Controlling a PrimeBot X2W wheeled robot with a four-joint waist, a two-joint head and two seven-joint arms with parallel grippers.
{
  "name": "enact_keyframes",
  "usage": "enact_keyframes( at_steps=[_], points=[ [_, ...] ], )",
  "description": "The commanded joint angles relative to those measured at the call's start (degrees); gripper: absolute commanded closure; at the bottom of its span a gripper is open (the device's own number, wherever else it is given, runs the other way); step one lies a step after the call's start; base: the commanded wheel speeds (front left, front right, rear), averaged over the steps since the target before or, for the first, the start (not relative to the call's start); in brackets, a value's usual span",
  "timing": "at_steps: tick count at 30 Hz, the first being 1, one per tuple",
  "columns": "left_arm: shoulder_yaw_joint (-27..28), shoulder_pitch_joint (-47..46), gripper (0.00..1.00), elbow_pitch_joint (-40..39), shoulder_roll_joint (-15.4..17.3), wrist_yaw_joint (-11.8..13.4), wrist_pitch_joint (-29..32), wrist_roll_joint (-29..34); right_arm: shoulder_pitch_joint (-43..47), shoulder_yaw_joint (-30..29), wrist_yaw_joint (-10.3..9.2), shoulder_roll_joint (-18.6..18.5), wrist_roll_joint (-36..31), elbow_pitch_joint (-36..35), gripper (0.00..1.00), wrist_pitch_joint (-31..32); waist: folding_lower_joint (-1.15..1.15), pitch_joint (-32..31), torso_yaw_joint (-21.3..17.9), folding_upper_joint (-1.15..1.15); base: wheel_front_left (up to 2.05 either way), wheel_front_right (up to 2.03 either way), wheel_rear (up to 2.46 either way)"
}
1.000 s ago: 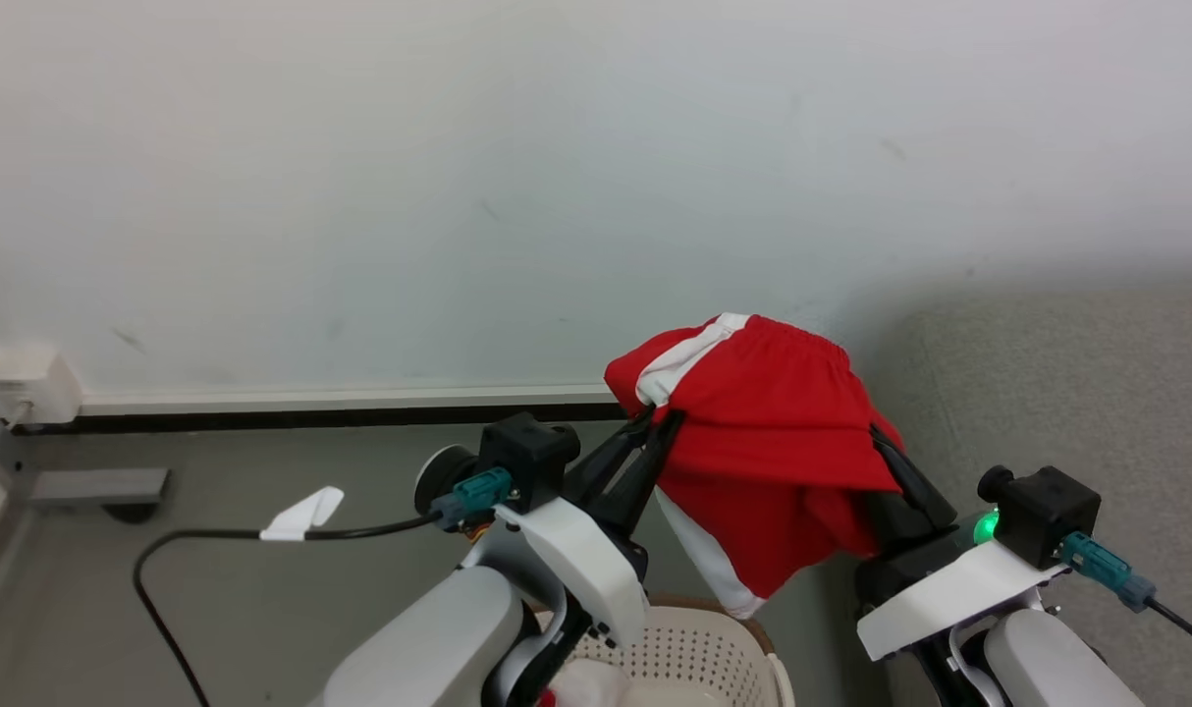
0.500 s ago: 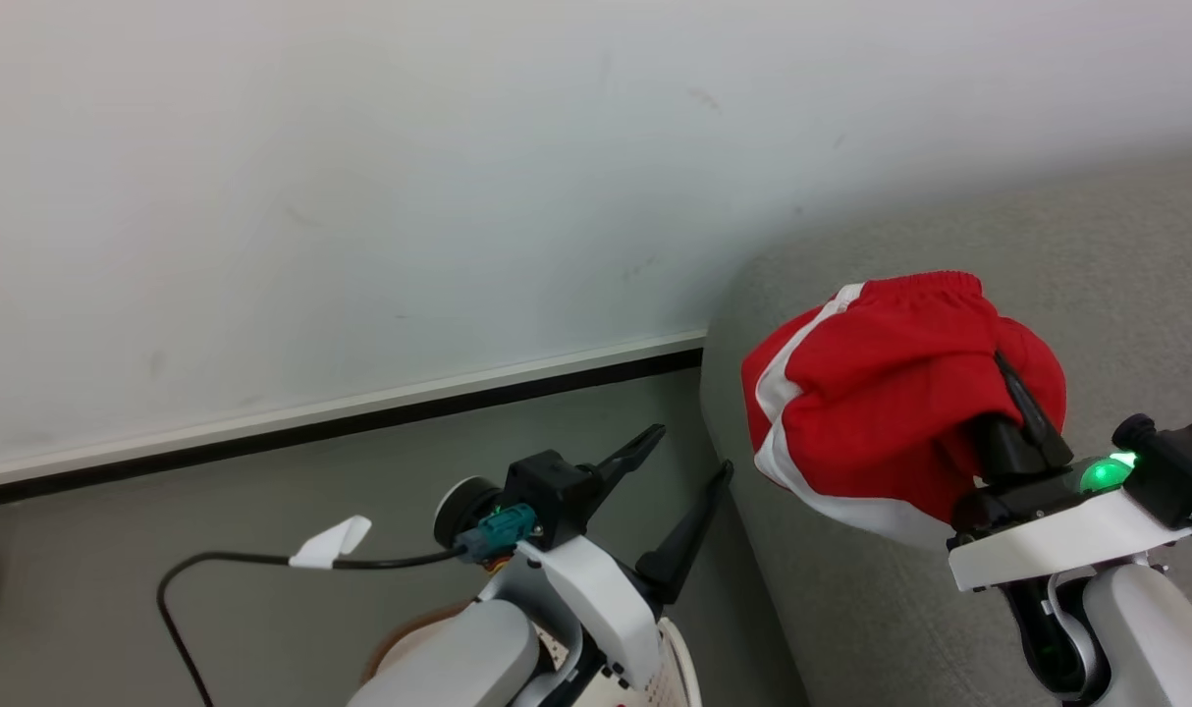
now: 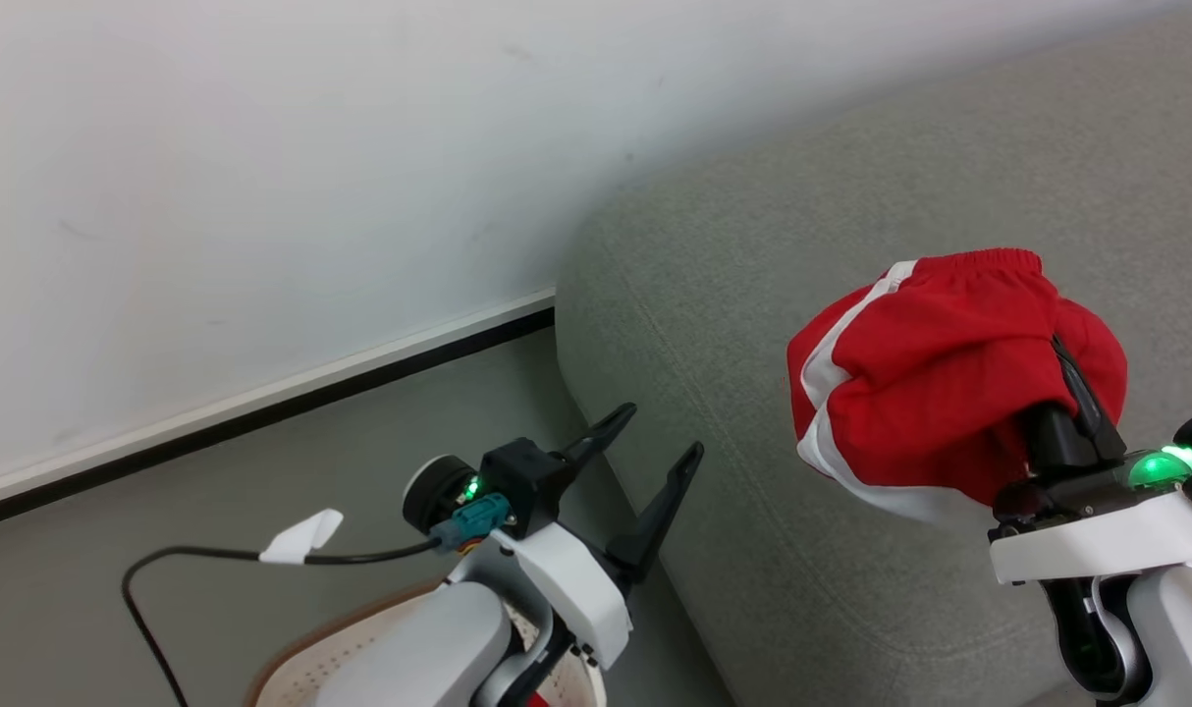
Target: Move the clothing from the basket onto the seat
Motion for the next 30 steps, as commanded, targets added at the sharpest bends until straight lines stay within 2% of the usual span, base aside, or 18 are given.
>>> enact_keyframes(
  at_steps=[1,6,12,19,30],
  points=[
    [0.20,-0.65,0.00,0.17,0.68,0.15,-0.31,0.51,0.46,-0.40,-0.12,0.33,0.02,-0.40,1.00,-0.17,0.00,1.57,-2.06,0.00,0.00,0.00,0.00],
    [0.09,-1.29,0.00,0.23,1.09,-0.02,-0.64,1.17,1.19,-1.26,-0.12,0.59,-0.24,-1.10,1.00,-0.17,0.00,2.78,-3.83,0.00,0.00,0.00,0.00],
    [-0.38,-2.06,0.00,0.26,0.83,-0.36,-0.71,1.77,0.92,-2.26,-0.12,1.05,0.27,-1.56,1.00,-0.17,0.00,4.20,-3.48,0.00,0.00,0.00,0.00],
    [-1.76,-4.59,0.00,-0.76,1.53,-1.37,-1.15,4.57,-2.79,-4.17,-0.12,0.35,3.46,0.13,1.00,-0.17,0.00,8.44,-0.50,0.00,0.00,0.00,0.00],
    [-4.63,-11.46,0.00,-2.28,2.13,-3.04,-1.60,12.26,-11.66,-10.51,-0.12,-2.12,6.36,5.90,1.00,-0.17,0.00,19.92,6.22,0.00,0.00,0.00,0.00]
  ],
)
